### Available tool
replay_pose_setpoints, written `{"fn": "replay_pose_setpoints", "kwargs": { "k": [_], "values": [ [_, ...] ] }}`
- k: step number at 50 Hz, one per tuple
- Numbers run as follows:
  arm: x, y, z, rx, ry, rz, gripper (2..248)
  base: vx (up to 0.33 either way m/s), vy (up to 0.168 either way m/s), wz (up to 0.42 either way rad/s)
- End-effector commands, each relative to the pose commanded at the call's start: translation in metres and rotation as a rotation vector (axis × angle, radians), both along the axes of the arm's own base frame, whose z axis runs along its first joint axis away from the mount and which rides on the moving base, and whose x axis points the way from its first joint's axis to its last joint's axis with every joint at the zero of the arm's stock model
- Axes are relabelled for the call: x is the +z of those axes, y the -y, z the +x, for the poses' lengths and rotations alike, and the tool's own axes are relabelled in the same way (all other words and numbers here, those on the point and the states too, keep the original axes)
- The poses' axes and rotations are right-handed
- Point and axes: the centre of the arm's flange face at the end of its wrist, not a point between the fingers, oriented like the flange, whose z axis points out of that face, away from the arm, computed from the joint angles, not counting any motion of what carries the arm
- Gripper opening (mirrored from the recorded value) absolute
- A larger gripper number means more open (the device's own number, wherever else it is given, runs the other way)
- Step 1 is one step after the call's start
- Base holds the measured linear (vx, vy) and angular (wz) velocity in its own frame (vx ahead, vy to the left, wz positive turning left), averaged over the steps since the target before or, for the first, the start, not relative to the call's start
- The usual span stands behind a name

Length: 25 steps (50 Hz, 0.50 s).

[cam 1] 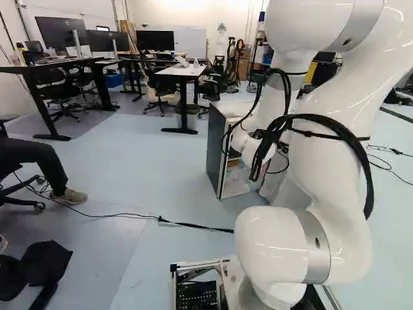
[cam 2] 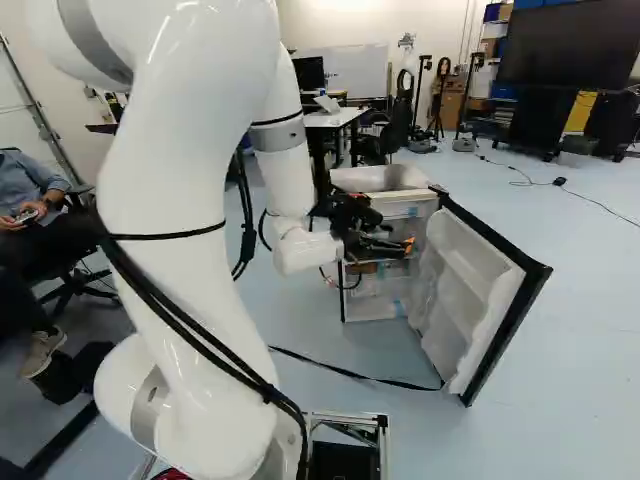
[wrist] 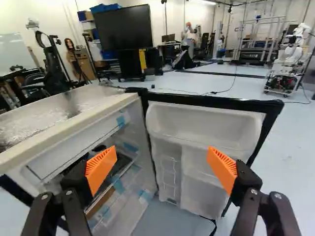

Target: Open the fridge door

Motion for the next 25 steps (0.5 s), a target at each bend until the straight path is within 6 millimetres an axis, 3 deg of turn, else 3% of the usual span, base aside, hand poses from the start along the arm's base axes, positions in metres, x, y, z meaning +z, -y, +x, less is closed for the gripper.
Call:
{"fn": "replay_pose_setpoints", "kwargs": {
  "k": [25],
  "values": [
    [0.03,-0.054,-0.029,0.314,-0.038,0.03,247,0.0,0.0,0.0]
  ]
}}
